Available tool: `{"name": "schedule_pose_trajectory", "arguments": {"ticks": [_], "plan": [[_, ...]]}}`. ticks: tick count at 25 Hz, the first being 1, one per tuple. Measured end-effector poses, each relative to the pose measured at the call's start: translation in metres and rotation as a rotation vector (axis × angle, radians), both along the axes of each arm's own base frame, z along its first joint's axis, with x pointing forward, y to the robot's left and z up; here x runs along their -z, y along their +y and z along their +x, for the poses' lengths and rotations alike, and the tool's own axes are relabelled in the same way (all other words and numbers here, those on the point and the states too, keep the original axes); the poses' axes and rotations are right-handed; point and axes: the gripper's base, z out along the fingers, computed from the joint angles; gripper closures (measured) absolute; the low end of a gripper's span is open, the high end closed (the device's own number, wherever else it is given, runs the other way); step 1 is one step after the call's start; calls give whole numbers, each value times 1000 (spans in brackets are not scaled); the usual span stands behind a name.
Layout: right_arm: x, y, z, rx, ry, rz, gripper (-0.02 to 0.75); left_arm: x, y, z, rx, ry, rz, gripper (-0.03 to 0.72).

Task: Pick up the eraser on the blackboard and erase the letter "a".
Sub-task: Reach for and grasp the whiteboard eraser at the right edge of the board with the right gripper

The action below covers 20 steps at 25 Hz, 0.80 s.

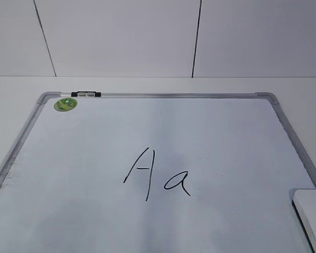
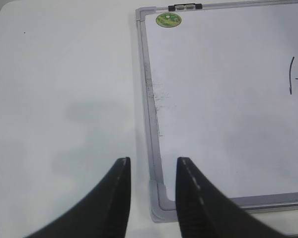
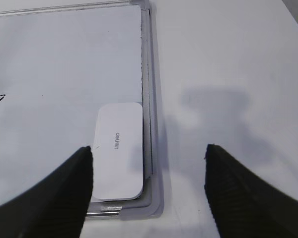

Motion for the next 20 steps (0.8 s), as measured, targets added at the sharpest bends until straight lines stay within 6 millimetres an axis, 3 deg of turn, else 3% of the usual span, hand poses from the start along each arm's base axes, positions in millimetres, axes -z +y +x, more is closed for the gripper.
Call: {"name": "schedule_pose_trajectory", "arguments": {"ticks": [20], "plan": [[0, 0, 2, 0, 11, 0, 199, 0, 0, 0, 0, 0, 0, 454]]}}
